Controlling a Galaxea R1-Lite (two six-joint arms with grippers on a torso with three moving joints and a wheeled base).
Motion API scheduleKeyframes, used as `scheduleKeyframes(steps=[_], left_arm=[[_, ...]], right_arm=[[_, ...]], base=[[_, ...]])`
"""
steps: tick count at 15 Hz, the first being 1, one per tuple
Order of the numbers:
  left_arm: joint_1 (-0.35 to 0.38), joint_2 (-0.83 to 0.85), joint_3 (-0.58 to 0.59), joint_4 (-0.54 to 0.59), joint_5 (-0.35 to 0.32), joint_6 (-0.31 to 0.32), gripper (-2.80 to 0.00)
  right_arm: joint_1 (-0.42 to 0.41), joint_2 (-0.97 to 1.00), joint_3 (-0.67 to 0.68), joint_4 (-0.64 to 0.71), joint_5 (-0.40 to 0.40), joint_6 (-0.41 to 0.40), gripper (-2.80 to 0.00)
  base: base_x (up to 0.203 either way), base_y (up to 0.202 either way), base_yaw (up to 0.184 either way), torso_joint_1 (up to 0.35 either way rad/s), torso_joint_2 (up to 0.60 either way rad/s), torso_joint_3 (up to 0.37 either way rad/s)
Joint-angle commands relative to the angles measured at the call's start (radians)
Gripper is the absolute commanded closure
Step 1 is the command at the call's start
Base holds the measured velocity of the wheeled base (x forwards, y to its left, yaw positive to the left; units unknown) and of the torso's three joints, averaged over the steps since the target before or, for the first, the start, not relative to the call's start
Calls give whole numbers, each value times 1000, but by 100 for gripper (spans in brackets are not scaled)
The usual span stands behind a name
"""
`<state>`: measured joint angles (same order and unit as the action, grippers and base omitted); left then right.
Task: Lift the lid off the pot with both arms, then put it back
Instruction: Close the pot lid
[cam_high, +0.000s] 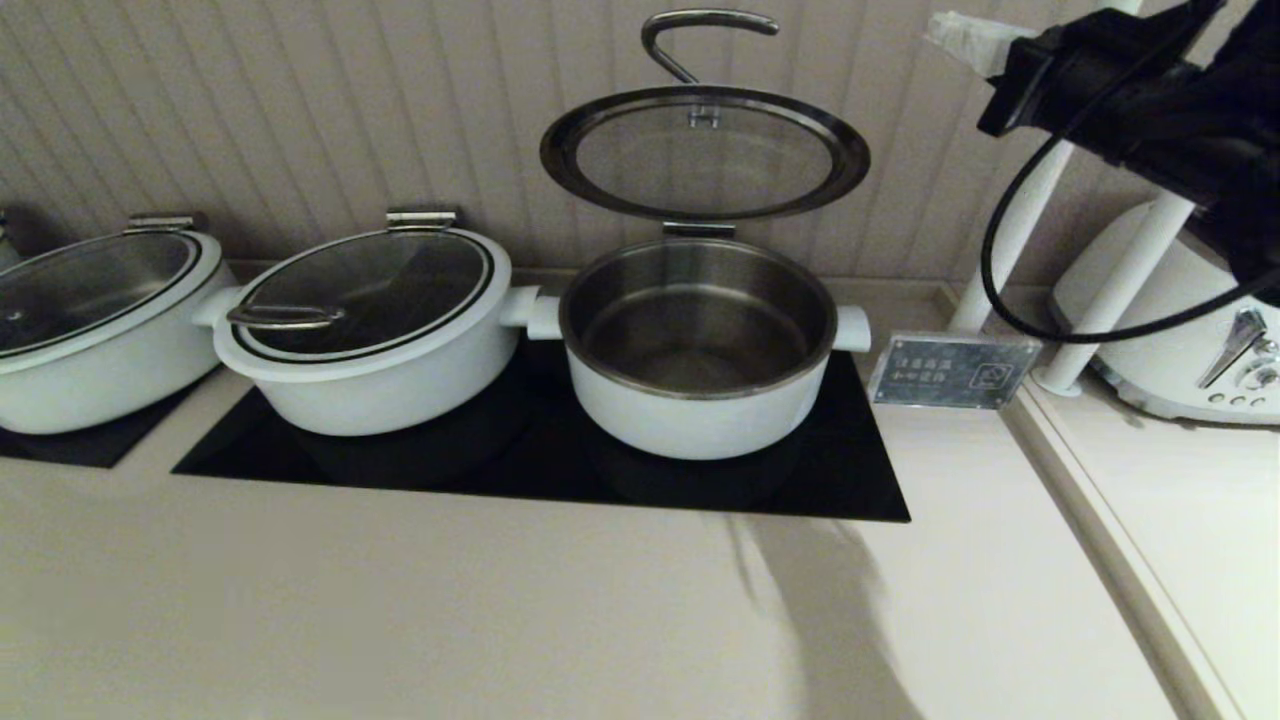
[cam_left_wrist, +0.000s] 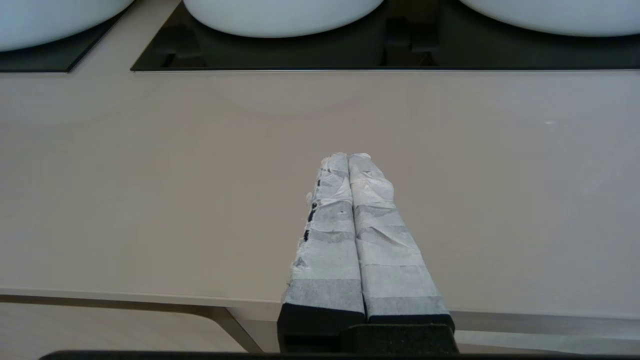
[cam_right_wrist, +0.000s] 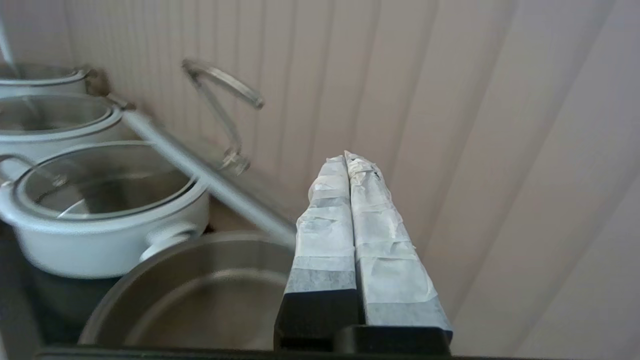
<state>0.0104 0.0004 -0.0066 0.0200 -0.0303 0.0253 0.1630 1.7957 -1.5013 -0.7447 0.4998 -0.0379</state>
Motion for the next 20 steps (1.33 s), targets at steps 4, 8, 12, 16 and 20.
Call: scheduleKeyframes(steps=[4,8,12,16,20], left_arm=[[0,0,0,0,0,-1,0],[0,0,0,0,0,0,0],[0,0,-1,0,0,1,0],[0,0,-1,0,0,1,0],[0,0,-1,0,0,1,0]], right_arm=[[0,146,-156,-2,5,0,0],[0,260,-294,-1,8,1,0],[-10,332,-385,6,73,4,0],[-54,335,-387,30,189,4,0],[-57,346,-387,24,212,4,0]], base=[[0,0,0,0,0,0],[0,0,0,0,0,0],[0,0,0,0,0,0],[0,0,0,0,0,0],[0,0,0,0,0,0]])
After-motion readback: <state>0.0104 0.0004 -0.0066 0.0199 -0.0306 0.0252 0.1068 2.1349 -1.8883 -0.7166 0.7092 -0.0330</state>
